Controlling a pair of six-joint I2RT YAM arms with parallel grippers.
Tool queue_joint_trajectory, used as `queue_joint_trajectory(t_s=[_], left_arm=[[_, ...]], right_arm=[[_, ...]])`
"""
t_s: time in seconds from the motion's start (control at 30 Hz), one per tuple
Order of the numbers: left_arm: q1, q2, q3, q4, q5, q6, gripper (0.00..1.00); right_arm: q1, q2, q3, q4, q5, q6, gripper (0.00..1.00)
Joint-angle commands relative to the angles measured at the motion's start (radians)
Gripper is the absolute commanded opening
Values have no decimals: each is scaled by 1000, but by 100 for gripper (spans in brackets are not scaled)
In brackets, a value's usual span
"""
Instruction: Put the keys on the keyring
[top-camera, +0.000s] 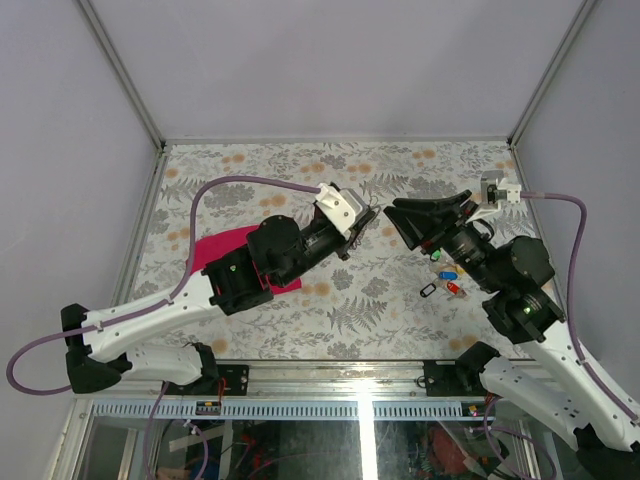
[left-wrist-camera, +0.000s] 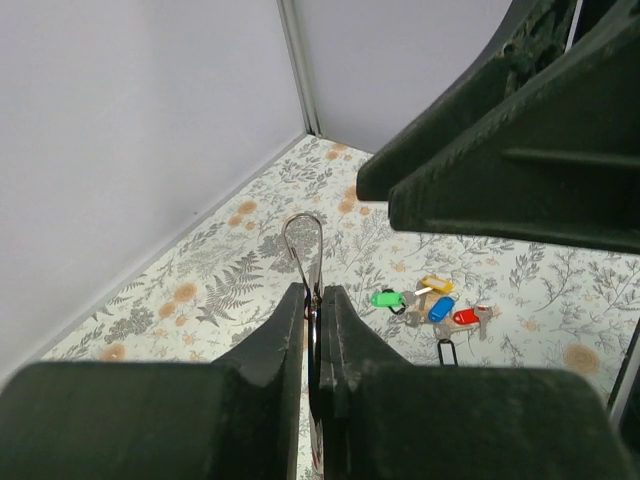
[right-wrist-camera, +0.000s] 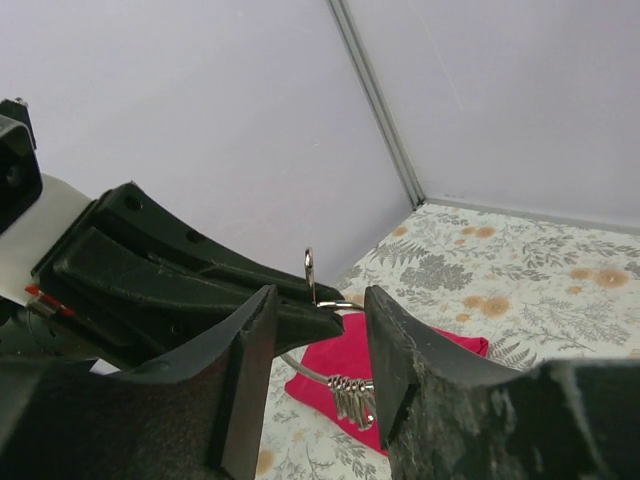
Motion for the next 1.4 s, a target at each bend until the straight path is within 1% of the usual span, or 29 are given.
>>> queue_joint_trajectory(t_s=[0.0, 0.23, 0.4, 0.6, 0.73, 0.8, 0.9, 1.03, 1.17, 1.27, 1.3, 1.37], left_arm=[[3, -21, 6, -3, 42, 18, 0], [4, -6, 26, -54, 72, 24, 0], [3, -2, 28, -69, 81, 38, 0], [3, -1, 30, -82, 89, 40, 0], [3, 1, 29, -82, 86, 46, 0], [3, 5, 30, -83, 86, 47, 0], [3, 3, 29, -83, 84, 46, 0], [3, 2, 24, -82, 73, 45, 0], [2, 2, 23, -76, 58, 44, 0], [3, -4, 19, -69, 49, 35, 0], [3, -8, 17, -66, 46, 33, 1], [3, -13, 11, -58, 42, 30, 6]], right_arm=[[-1, -3, 82, -68, 53, -32, 48], [-1, 74, 225, -281, 41, -54, 48], [-1, 127, 300, -393, 17, -75, 40], [-1, 203, 387, -486, -46, -90, 40], [-2, 232, 410, -514, -78, -95, 40], [-1, 237, 410, -516, -84, -94, 36], [-1, 244, 411, -518, -94, -91, 26], [-1, 245, 415, -521, -100, -91, 17], [-2, 246, 411, -518, -115, -92, 1], [-2, 241, 398, -493, -138, -86, 0], [-1, 238, 390, -482, -143, -82, 0], [-2, 230, 376, -462, -147, -75, 0]])
